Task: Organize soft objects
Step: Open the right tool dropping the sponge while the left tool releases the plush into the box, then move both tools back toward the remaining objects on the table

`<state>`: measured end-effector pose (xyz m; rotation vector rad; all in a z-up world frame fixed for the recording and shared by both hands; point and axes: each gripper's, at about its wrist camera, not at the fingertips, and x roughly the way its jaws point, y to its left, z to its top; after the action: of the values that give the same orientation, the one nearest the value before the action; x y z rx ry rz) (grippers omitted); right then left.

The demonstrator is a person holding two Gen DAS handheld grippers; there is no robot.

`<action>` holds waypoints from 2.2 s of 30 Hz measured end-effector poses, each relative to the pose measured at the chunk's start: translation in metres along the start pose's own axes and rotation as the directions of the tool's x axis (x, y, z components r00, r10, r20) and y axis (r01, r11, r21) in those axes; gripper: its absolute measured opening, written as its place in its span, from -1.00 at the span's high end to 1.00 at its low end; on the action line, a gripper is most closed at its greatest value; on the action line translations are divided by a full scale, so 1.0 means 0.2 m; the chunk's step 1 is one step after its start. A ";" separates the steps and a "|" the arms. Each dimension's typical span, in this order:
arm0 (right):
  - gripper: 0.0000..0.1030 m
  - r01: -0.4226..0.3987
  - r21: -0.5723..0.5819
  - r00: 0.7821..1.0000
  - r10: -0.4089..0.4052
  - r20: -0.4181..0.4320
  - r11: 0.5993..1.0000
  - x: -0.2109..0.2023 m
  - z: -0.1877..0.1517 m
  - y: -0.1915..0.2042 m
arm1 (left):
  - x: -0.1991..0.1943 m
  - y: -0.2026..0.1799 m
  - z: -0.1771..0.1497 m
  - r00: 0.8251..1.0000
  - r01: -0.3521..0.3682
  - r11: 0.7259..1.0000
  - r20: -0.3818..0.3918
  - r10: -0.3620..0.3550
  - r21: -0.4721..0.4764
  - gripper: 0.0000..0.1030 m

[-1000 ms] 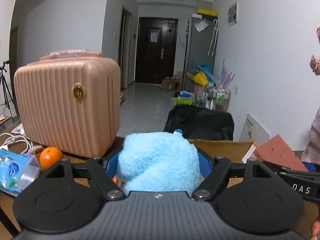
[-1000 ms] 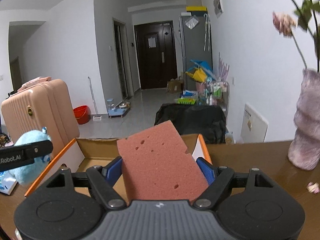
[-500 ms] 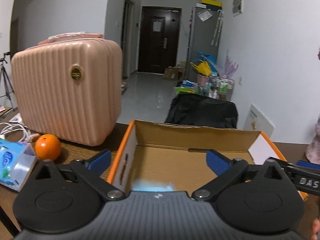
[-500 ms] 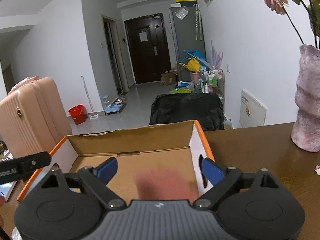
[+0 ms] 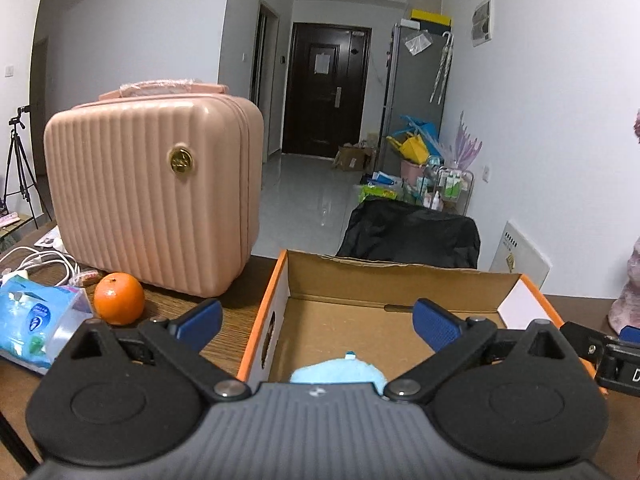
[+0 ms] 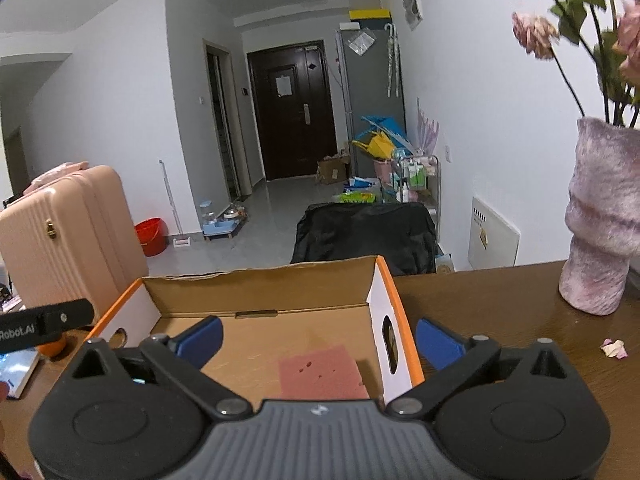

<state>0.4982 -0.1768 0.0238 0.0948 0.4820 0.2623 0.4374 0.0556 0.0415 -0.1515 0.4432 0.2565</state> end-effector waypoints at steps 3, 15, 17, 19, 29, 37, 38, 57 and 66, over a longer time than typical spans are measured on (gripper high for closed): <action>-1.00 -0.008 -0.019 1.000 0.008 0.024 1.000 -0.08 -0.01 0.02 | -0.09 0.01 -0.01 1.000 0.024 1.000 0.017 -0.024 0.003 -1.00; -1.00 -0.005 -0.097 0.996 0.013 0.084 0.995 -0.41 -0.19 0.03 | -0.36 0.06 -0.13 0.997 0.070 0.996 0.039 -0.072 0.050 -1.00; -1.00 -0.006 -0.106 0.996 0.015 0.086 0.994 -0.45 -0.22 0.02 | -0.39 0.07 -0.16 0.996 0.082 0.995 0.033 -0.084 0.048 -1.00; -1.00 -0.008 -0.113 0.996 0.018 0.089 0.994 -0.50 -0.26 0.03 | -0.42 0.08 -0.19 0.995 0.089 0.995 0.031 -0.090 0.047 -1.00; -1.00 -0.020 -0.156 0.994 0.036 0.100 0.988 -0.71 -0.45 0.08 | -0.62 0.12 -0.30 0.991 0.116 0.991 0.056 -0.119 0.061 -1.00; -1.00 -0.014 -0.163 0.994 0.030 0.102 0.987 -0.84 -0.56 0.09 | -0.77 0.12 -0.40 0.984 0.151 0.984 0.077 -0.158 0.091 -1.00; -1.00 -0.014 -0.162 0.994 0.031 0.103 0.987 -0.86 -0.57 0.09 | -0.78 0.11 -0.41 0.984 0.150 0.984 0.079 -0.158 0.099 -1.00; -1.00 -0.006 -0.160 0.995 0.022 0.096 0.987 -1.10 -0.79 0.15 | -1.04 0.17 -0.66 0.981 0.187 0.973 0.033 -0.193 0.136 -1.00; -1.00 0.006 -0.159 0.997 0.007 0.077 0.987 -1.14 -0.88 0.15 | -1.06 0.20 -0.72 0.979 0.201 0.970 0.008 -0.205 0.139 -1.00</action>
<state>0.2150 -0.2037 -0.0249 -0.0508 0.3822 0.2955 0.1832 0.0205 0.0038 -0.0581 0.4184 0.0259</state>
